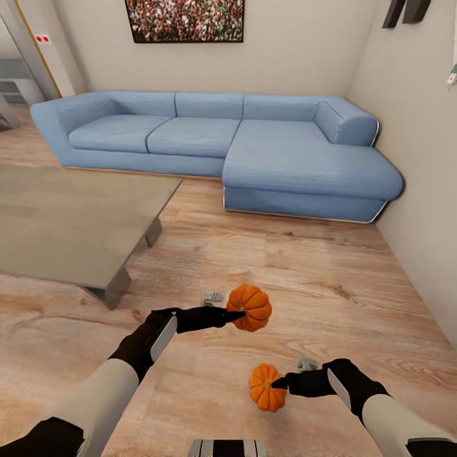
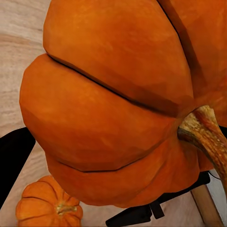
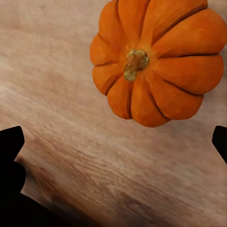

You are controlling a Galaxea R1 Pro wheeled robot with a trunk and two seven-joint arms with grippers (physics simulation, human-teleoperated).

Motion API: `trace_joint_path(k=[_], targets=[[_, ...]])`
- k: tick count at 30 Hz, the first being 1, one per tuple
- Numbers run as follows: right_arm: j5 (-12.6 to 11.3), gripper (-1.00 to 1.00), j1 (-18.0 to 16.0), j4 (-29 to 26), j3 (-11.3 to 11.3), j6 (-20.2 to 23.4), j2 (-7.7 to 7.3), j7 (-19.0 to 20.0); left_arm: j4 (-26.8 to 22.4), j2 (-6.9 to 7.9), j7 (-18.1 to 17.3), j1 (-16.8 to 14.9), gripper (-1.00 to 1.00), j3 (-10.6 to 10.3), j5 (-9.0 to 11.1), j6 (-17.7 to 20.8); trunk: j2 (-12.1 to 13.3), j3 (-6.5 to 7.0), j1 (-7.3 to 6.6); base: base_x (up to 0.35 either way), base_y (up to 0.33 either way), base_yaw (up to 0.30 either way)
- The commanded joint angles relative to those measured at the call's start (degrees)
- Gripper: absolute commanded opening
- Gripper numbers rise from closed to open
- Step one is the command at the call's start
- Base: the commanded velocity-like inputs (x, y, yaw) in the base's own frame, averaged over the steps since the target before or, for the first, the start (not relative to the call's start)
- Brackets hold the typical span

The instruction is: Place each of the two pumpkins and all three candles from the living room inside a cabinet in the living room (use any cabinet), then make sure every cabinet is closed, and position the cauldron so it is next to a table in the living room.

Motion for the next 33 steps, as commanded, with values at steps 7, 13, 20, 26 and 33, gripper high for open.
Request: trace_joint_path(k=[7, 13, 20, 26, 33], targets=[[-0.45, 1.0, -0.01, -0.09, 0.4, -1.88, -0.04, -0.42, -0.03, -0.05, 0.1, -0.03, -1.0, -0.14, 0.59, 0.49, -0.09, -1.16, 0.11, 0.0, 0.0, 0.0], [-0.43, 1.0, -0.01, -0.09, 0.42, -2.26, -0.04, -0.53, -0.03, -0.13, 0.2, -0.03, -1.0, -0.31, 0.49, 0.35, -0.09, -1.16, 0.11, 0.0, 0.0, 0.0], [-0.39, 1.0, 0.01, 0.22, 0.5, -2.3, -0.04, -0.62, 0.05, -0.08, 0.22, -0.03, -1.0, -0.35, 0.49, 0.31, -0.09, -1.16, 0.11, 0.013, 0.006, 0.0], [-0.43, 1.0, 0.01, 0.66, 0.51, -2.3, -0.04, -0.63, 0.06, -0.06, 0.15, -0.03, -1.0, -0.35, 0.5, 0.31, -0.09, -1.16, 0.11, 0.208, 0.13, 0.0], [-0.43, 1.0, -0.01, 0.78, 0.51, -2.32, -0.04, -1.49, 0.04, -0.06, 0.13, -0.03, -1.0, -0.33, 0.5, 0.31, -0.09, -1.16, 0.11, 0.062, 0.042, 0.0]])
